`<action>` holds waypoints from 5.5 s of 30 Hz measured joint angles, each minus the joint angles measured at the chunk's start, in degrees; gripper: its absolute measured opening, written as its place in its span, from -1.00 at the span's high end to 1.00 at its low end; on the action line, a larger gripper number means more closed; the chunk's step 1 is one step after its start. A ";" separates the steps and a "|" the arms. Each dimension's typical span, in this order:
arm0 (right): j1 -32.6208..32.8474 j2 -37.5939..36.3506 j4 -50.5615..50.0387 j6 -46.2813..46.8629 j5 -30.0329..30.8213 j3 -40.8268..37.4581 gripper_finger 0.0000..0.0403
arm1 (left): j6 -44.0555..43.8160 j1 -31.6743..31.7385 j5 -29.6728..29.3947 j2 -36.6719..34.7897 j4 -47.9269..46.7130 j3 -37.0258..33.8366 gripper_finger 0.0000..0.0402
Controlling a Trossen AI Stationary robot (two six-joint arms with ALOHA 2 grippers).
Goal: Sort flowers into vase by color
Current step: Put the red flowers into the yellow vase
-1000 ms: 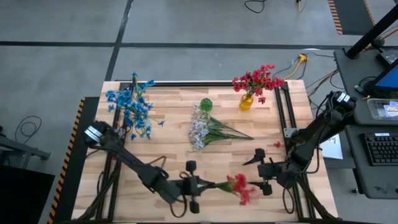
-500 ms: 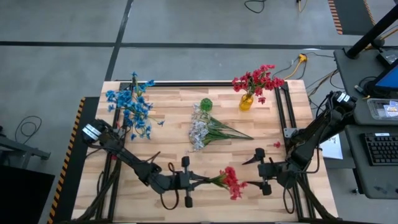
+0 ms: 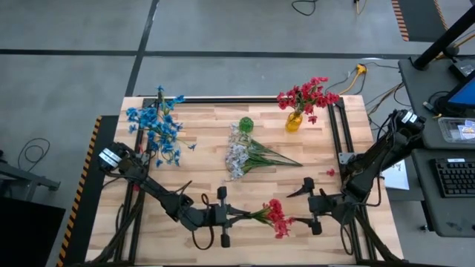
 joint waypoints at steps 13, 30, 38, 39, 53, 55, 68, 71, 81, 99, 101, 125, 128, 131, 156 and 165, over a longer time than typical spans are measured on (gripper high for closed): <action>-1.56 15.40 33.50 -16.65 3.15 -0.10 -0.74 | 2.49 0.34 -0.31 6.04 11.35 -0.01 1.00; -11.16 29.13 69.70 -23.98 -12.46 1.91 -0.74 | 3.19 1.98 -3.51 6.43 12.35 -0.02 1.00; -14.55 31.88 68.59 -22.49 -9.47 7.22 -0.74 | 3.19 2.37 -3.67 6.43 12.45 -0.02 1.00; -14.98 31.94 67.67 -22.38 -9.47 7.79 -0.73 | 3.19 2.39 -3.67 6.43 12.48 -0.02 1.00; -16.37 31.92 64.26 -19.39 -6.98 9.10 0.24 | 1.63 2.38 -3.72 6.43 12.61 0.15 0.97; -16.39 31.92 64.26 -19.39 -6.94 9.10 0.42 | 1.09 2.41 -3.72 6.43 12.57 0.15 0.90; -16.11 24.82 45.51 -15.77 -5.99 9.10 0.86 | -5.84 1.40 -5.64 6.40 1.83 0.20 0.05; -16.11 20.95 35.36 -12.47 -5.16 9.10 0.87 | -13.14 0.54 -5.61 6.40 -5.40 0.20 -0.04; -16.50 11.33 14.53 -9.62 -3.07 9.10 0.88 | -28.58 -0.14 -2.14 6.40 -17.51 0.20 -0.08; -16.22 13.71 14.11 -7.19 -3.35 8.97 0.89 | -34.32 0.83 -2.15 14.79 -19.54 2.83 -0.08; -16.06 13.71 13.81 -7.23 -3.39 8.97 0.89 | -34.32 1.08 -2.16 14.82 -19.46 2.93 -0.08; -16.06 13.68 13.33 -7.04 -3.48 8.97 0.89 | -34.36 1.21 -2.14 14.78 -19.70 2.82 -0.08; -16.00 12.79 11.73 -6.64 -3.61 9.41 0.89 | -34.40 1.19 -1.28 14.72 -19.73 2.82 -0.08; -15.73 10.78 3.65 -4.78 -3.72 12.64 0.89 | -34.43 1.19 3.07 13.73 -19.85 2.82 -0.08; -15.72 3.90 -65.81 26.95 -1.82 42.09 0.89 | -59.59 2.67 11.27 1.34 -30.00 8.57 -0.08; -15.72 4.77 -65.75 31.01 -0.49 41.56 0.89 | -66.01 5.13 12.03 0.48 -57.83 26.25 -0.08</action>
